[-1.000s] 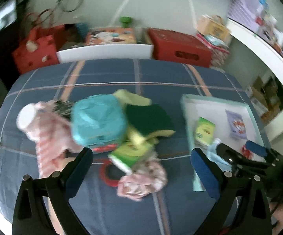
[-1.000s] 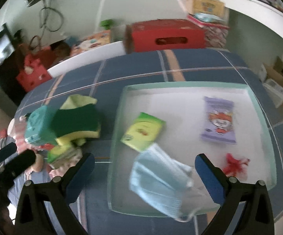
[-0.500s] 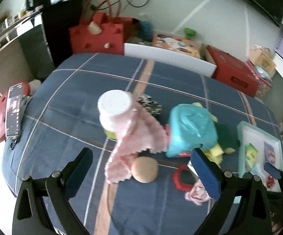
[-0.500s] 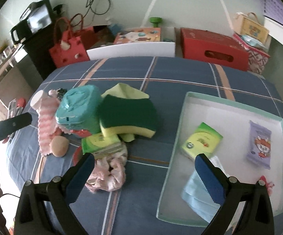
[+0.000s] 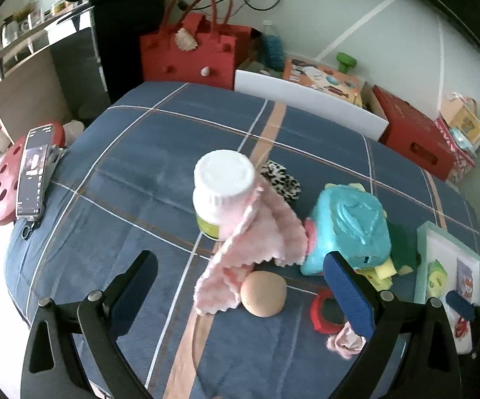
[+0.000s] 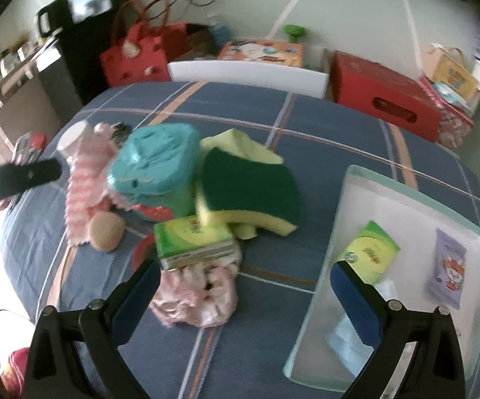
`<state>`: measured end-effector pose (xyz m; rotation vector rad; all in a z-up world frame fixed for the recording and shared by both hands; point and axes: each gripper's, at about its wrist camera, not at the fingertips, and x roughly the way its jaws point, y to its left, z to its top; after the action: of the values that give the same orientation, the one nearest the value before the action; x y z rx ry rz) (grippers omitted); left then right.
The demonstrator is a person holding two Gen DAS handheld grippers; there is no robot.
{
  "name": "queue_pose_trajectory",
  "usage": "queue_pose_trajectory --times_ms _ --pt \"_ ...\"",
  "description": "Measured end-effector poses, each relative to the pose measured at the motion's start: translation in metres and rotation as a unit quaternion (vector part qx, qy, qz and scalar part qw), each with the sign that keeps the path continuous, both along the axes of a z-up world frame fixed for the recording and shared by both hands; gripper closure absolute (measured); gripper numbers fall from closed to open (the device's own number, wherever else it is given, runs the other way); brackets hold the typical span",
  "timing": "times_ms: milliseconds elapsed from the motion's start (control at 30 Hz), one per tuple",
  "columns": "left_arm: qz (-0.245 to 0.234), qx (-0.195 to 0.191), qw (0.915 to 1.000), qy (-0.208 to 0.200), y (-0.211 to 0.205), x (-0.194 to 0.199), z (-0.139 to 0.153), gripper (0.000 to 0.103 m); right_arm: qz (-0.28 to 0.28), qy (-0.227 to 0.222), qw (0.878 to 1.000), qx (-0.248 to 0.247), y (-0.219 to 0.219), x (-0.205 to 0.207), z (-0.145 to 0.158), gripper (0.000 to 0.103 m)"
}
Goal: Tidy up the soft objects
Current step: 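Move both open grippers over the pile of soft items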
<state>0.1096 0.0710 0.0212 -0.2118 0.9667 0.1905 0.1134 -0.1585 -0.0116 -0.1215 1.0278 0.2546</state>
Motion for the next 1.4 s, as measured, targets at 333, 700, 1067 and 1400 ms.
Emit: queue_pose_trajectory --times_ms 333,700,1067,1400 --pt "-0.003 -0.042 0.999 0.013 0.011 0.004 -0.014 0.003 0.024 0.015 1.0 -0.015 0.022 -0.001 -0.006 0.0" --pt "-0.045 -0.05 0.9957 0.063 -0.005 0.013 -0.039 0.003 0.014 0.068 0.998 -0.009 0.025 0.0 -0.038 0.0" --pt "-0.06 -0.032 0.9925 0.101 -0.022 0.026 -0.064 0.003 0.03 0.097 0.994 -0.027 0.038 -0.001 -0.063 0.0" --pt "-0.086 0.015 0.9841 0.155 -0.044 0.047 -0.099 0.019 0.023 0.108 0.994 -0.017 0.03 0.01 -0.068 0.0"
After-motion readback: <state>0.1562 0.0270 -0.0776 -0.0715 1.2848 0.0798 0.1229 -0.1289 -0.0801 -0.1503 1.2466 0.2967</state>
